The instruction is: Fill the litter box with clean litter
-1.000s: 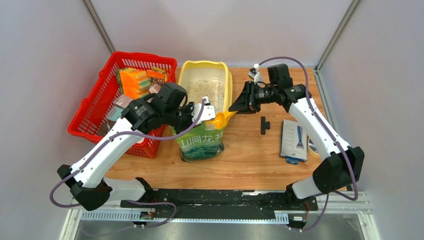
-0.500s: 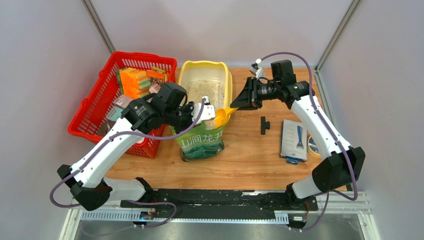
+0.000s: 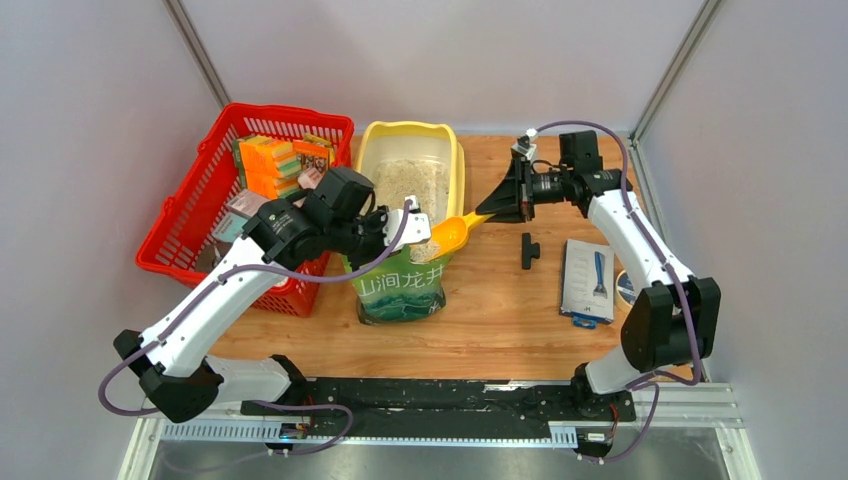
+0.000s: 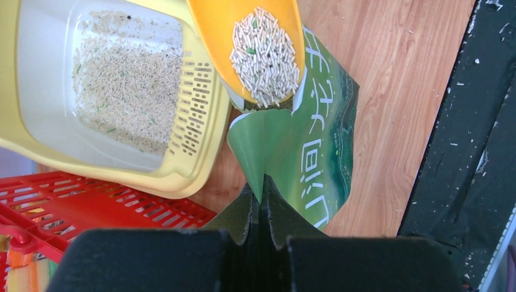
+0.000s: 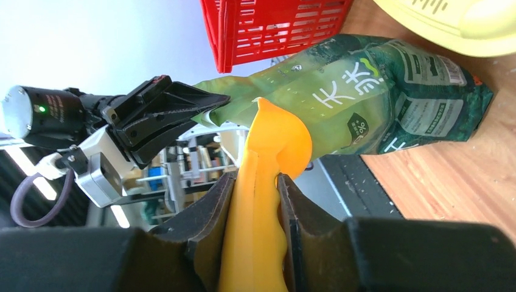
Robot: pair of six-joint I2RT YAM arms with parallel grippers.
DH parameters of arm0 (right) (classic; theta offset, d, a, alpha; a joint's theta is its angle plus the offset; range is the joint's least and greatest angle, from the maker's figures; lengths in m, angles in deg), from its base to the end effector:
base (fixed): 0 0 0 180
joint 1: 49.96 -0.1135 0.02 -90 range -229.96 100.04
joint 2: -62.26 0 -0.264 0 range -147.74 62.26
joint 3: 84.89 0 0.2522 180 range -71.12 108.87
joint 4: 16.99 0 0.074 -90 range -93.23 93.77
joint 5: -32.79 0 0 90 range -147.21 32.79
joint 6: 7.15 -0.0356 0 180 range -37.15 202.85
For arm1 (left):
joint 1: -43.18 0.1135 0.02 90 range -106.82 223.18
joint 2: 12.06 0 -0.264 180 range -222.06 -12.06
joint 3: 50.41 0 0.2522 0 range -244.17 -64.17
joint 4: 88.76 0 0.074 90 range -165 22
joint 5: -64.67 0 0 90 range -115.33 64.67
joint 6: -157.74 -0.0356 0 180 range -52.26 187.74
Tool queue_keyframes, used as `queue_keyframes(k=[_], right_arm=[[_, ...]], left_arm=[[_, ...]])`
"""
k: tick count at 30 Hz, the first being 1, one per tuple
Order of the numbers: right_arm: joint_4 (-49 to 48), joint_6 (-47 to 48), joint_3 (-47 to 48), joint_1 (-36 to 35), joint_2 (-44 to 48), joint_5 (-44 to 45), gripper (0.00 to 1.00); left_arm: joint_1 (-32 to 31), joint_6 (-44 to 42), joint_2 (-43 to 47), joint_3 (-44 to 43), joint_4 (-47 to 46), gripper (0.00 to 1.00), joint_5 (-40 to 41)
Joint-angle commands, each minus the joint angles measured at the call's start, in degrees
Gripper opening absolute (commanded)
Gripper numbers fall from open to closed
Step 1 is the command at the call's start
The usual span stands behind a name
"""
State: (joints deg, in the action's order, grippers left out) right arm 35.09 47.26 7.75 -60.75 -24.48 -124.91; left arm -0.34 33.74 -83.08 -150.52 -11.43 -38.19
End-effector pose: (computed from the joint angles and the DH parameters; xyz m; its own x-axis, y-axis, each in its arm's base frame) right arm 0.3047 0.0916 0.3399 -0.9839 0.0373 -0.1746 -0.1570 0.2842 0.9458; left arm 0.1591 -0.1620 0.4047 -0.0129 0.7641 -0.6450 0.9481 0.2142 0.2348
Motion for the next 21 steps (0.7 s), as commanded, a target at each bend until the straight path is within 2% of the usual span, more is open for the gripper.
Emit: queue_keyframes(k=[1, 5, 9, 14, 21], right_arm=[[-5.88, -1.93, -3.8, 4.28, -2.99, -4.53, 0.0], [-14.21, -8.6, -6.8, 6.04, -4.31, -8.14, 0.0], [-14.6, -9.76, -4.52, 6.13, -4.67, -10.78, 0.0], [-14.6, -10.99, 2.59, 6.13, -6.25, -12.37, 0.0], [-16.44, -11.43, 11.03, 6.22, -13.97, -11.32, 0.0]], left_arm=[[-0.24, -1.51, 4.32, -2.95, -5.91, 0.0, 0.56], [-0.24, -1.6, 4.23, -2.78, -5.74, 0.0, 1.0], [-0.24, -1.86, 3.96, -2.78, -5.83, 0.0, 1.61], [-0.24, -1.77, 3.96, -2.25, -6.18, 0.0, 2.23], [-0.33, -1.77, 5.02, -1.19, -5.13, 0.0, 3.37]])
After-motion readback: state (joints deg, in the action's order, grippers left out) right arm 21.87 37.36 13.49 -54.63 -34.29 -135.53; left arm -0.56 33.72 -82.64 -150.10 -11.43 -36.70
